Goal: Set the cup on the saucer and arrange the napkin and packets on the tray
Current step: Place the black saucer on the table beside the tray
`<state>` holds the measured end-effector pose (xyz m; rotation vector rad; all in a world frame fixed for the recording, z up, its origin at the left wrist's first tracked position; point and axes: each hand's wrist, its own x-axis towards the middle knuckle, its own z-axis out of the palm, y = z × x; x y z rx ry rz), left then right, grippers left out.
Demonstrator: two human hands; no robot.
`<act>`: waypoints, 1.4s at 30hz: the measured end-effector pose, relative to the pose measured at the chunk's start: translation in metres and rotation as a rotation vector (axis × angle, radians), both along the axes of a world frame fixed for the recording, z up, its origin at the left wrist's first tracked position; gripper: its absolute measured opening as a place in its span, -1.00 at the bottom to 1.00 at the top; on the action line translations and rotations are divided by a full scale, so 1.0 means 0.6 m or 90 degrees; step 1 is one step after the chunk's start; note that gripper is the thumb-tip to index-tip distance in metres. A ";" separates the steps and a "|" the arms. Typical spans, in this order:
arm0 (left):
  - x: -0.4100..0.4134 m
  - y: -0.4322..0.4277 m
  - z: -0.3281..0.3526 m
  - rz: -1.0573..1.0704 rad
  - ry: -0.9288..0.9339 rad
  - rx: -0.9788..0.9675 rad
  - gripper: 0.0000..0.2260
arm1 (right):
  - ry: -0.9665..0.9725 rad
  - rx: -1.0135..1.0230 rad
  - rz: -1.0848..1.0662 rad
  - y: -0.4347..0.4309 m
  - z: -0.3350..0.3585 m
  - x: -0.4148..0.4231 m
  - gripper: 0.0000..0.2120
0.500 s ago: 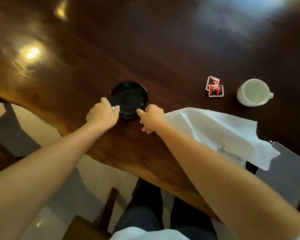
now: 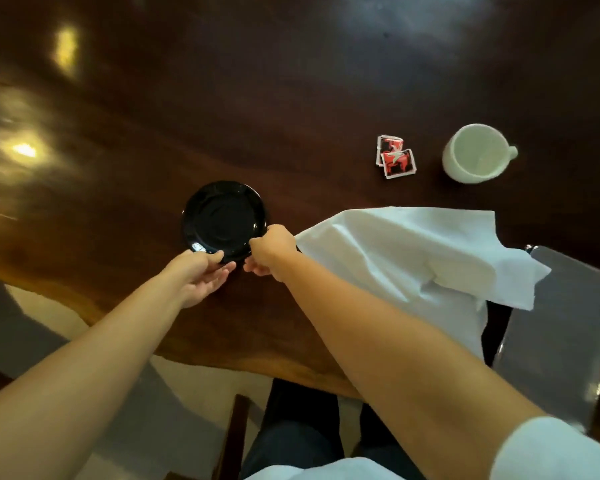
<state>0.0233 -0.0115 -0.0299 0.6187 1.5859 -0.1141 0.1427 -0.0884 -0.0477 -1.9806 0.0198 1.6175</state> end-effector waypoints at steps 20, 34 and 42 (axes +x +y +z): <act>0.168 -0.320 0.089 -0.743 -0.037 0.016 -0.76 | -0.028 -0.034 -0.478 -0.497 0.113 0.044 -0.90; 0.194 -0.481 0.048 -0.894 -0.049 0.073 -0.83 | 0.024 -0.051 -0.649 -0.664 0.083 0.005 -0.87; 0.172 -0.491 -0.006 -0.777 0.001 0.167 -0.76 | 0.019 -0.051 -0.562 -0.638 0.026 0.027 -0.91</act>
